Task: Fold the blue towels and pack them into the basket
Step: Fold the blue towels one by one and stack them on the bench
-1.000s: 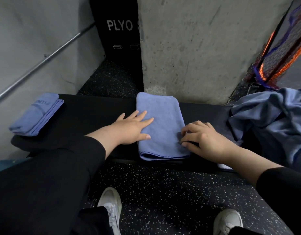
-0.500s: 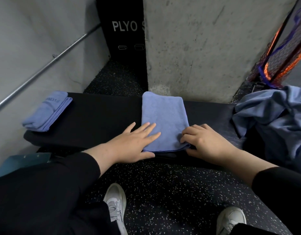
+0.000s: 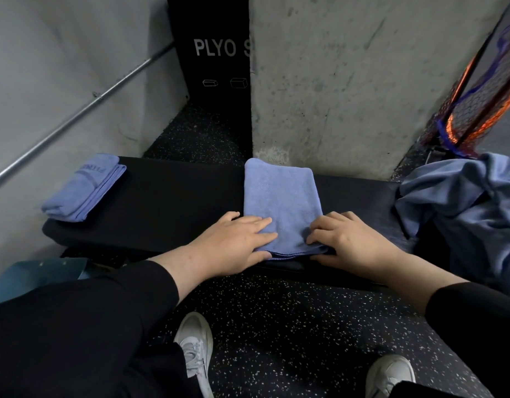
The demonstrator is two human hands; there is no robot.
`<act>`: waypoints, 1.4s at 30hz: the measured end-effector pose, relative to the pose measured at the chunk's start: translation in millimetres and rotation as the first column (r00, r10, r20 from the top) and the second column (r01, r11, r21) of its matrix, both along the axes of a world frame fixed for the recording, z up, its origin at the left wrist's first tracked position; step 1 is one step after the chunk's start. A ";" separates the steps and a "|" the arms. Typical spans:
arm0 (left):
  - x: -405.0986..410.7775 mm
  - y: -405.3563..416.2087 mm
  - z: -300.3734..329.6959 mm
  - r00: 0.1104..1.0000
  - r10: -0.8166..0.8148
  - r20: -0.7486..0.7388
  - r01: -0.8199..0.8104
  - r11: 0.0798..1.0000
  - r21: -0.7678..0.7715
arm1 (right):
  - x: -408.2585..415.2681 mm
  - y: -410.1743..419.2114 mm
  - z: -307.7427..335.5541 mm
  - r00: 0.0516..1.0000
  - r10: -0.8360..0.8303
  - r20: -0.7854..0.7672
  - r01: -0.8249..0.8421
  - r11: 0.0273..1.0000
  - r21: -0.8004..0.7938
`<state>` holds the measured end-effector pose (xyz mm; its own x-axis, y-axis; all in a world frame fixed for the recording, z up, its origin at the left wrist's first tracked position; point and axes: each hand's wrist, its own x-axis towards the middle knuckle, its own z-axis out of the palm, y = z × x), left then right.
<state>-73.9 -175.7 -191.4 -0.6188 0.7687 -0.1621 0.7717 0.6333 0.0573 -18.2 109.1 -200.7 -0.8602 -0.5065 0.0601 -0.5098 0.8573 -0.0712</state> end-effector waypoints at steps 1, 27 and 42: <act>1.1 -0.2 0.0 1.000 -0.001 -0.004 0.001 1.000 -0.002 | 0.8 -2.5 -1.9 0.999 0.001 -0.040 -0.001 1.000 0.011; -11.4 -5.7 46.6 0.862 0.253 0.440 -0.429 0.826 0.366 | -1.5 -19.9 25.6 0.934 -0.263 0.242 0.344 0.843 -0.414; -11.7 -9.2 51.5 0.663 0.301 0.686 -0.683 0.618 0.389 | -1.5 -10.7 40.3 0.809 -0.354 0.470 0.564 0.695 -0.447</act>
<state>-85.6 -184.9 -139.9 -0.8856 0.4065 -0.2247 0.0614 0.5820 0.8109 -19.7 98.5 -160.4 -0.9912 -0.0101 -0.1323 0.0829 0.7313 -0.6770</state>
